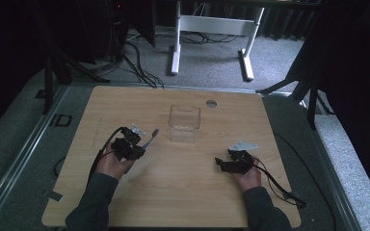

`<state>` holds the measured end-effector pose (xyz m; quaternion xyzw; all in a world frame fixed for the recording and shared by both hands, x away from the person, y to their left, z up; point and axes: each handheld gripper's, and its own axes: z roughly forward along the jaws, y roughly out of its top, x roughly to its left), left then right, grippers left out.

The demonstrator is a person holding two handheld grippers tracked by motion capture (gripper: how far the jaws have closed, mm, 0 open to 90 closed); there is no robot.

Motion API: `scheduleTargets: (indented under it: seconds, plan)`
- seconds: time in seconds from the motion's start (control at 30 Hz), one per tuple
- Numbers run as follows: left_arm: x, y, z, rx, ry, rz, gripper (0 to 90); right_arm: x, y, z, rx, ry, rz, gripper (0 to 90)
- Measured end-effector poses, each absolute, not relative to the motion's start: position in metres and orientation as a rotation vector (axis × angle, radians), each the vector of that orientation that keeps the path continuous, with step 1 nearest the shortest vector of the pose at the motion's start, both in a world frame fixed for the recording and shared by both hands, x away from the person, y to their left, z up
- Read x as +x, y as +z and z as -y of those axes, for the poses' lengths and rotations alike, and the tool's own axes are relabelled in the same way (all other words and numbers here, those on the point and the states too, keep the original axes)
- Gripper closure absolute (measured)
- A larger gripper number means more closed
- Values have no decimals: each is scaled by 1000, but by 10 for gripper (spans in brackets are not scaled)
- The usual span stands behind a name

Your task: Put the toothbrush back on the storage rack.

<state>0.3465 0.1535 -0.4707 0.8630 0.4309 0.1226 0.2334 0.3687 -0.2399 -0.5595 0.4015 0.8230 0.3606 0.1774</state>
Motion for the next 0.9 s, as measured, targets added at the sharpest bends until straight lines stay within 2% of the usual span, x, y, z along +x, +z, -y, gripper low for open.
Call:
scheduleTargets:
  seconds: [0.4, 0.9]
  plan:
    - [344, -464, -156, 2286, 400, -1192, 785, 369, -559, 240, 1137, 1021, -2329, 286]
    - [345, -460, -157, 2221, 413, -1187, 785, 369, -559, 240, 1137, 1021, -2328, 286]
